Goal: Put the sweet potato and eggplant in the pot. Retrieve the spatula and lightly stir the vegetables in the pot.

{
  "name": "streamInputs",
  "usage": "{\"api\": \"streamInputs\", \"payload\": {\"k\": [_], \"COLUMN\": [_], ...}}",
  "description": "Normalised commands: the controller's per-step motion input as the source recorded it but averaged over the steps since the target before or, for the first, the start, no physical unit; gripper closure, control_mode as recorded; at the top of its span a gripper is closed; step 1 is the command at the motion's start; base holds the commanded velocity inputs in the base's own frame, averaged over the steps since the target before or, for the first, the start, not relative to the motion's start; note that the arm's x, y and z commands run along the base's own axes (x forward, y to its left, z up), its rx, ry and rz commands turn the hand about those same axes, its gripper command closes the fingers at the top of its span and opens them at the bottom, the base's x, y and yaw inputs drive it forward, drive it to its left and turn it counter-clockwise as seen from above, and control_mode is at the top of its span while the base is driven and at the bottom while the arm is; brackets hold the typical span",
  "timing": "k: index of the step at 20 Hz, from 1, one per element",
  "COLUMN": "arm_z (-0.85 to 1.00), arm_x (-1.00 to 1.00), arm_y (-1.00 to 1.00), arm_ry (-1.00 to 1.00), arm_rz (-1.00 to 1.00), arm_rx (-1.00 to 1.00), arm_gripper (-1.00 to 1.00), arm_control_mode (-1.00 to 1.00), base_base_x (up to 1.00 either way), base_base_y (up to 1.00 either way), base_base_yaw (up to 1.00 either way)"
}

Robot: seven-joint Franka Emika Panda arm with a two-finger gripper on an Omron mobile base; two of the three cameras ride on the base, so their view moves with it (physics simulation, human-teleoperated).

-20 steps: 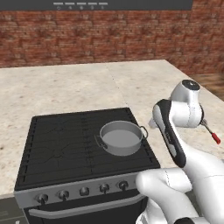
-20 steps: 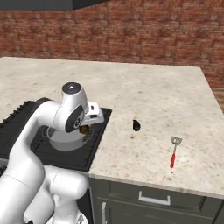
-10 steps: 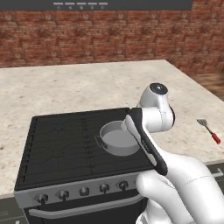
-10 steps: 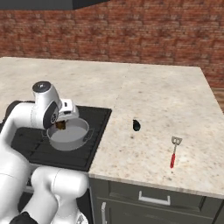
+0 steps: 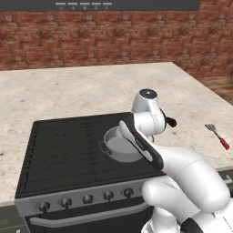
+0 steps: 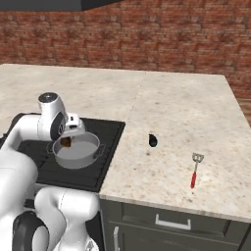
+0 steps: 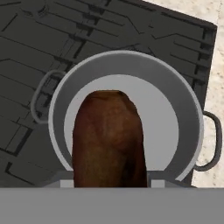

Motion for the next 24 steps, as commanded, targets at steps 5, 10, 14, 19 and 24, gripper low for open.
{"api": "streamInputs", "payload": {"k": [5, 10, 14, 19, 24], "arm_z": [-0.3, -0.24, 0.0, 0.0, -0.23], "arm_x": [0.11, 0.17, 0.15, 0.27, 0.16], "arm_y": [-0.05, 0.0, 0.0, 0.01, 0.0], "arm_ry": [0.18, 0.34, 0.34, 0.29, 0.09], "arm_rz": [0.0, 0.0, 0.0, 0.0, 0.0], "arm_rx": [0.0, 0.0, 0.0, 0.0, 0.0], "arm_gripper": [1.0, 1.0, 1.0, 1.0, 1.0], "arm_control_mode": [-1.0, -1.0, -1.0, -1.0, -1.0], "base_base_x": [0.0, 0.0, 0.0, 0.0, 0.0], "base_base_y": [0.0, 0.0, 0.0, 0.0, 0.0], "base_base_yaw": [0.0, 0.0, 0.0, 0.0, 0.0]}}
